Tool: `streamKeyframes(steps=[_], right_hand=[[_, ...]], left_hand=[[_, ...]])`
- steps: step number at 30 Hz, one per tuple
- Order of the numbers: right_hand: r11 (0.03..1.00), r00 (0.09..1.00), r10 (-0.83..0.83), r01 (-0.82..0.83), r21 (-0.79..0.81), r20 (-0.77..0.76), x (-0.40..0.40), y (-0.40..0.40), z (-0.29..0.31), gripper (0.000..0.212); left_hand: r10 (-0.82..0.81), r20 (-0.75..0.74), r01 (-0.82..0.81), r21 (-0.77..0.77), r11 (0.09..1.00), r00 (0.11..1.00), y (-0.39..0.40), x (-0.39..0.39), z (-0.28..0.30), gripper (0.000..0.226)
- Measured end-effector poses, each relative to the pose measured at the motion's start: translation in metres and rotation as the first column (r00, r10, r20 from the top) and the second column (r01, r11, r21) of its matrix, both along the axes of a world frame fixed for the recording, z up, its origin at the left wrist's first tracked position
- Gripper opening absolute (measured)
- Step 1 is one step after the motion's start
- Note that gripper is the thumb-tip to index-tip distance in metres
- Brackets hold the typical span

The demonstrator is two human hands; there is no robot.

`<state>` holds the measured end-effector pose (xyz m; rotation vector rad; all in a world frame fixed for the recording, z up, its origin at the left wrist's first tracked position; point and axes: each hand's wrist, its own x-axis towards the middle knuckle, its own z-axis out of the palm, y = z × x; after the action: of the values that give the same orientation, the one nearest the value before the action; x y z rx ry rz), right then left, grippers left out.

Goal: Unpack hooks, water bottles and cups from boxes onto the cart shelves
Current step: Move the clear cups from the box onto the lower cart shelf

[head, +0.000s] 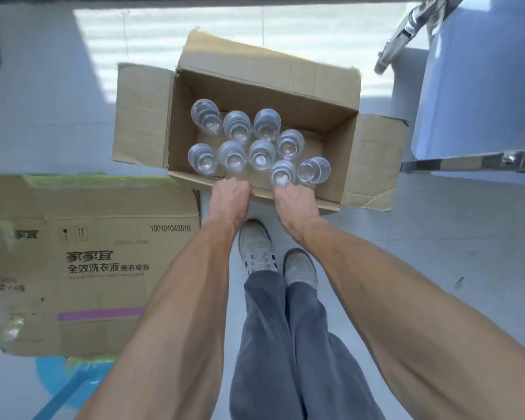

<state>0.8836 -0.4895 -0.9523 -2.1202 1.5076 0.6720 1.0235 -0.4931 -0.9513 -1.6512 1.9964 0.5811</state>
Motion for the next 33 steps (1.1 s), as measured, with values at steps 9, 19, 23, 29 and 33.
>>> streamKeyframes(steps=[9, 19, 23, 29, 33], right_hand=[[1.000, 1.000, 0.022, -0.022, 0.003, -0.001, -0.043, 0.042, -0.006, 0.025], [0.991, 0.991, 0.130, -0.130, 0.020, -0.039, -0.073, 0.099, -0.007, 0.023], [0.993, 0.992, 0.116, -0.114, 0.041, -0.051, -0.078, 0.114, -0.001, 0.024], [0.969, 0.974, 0.227, -0.223, 0.107, -0.022, -0.095, 0.140, -0.005, 0.025], [0.931, 0.936, 0.350, -0.352, 0.094, 0.035, -0.117, 0.148, -0.006, 0.024]], left_hand=[[0.120, -0.082, -0.116, 0.045, 0.992, 0.989, 0.070, -0.037, -0.018, 0.017], [0.227, -0.122, -0.222, 0.051, 0.974, 0.966, 0.158, -0.072, -0.031, 0.007], [0.238, -0.129, -0.227, 0.091, 0.970, 0.963, 0.175, -0.081, -0.024, 0.010], [0.376, -0.105, -0.357, 0.161, 0.920, 0.921, 0.211, -0.103, -0.021, 0.013], [0.490, -0.089, -0.477, 0.135, 0.869, 0.867, 0.230, -0.131, -0.021, 0.019]])
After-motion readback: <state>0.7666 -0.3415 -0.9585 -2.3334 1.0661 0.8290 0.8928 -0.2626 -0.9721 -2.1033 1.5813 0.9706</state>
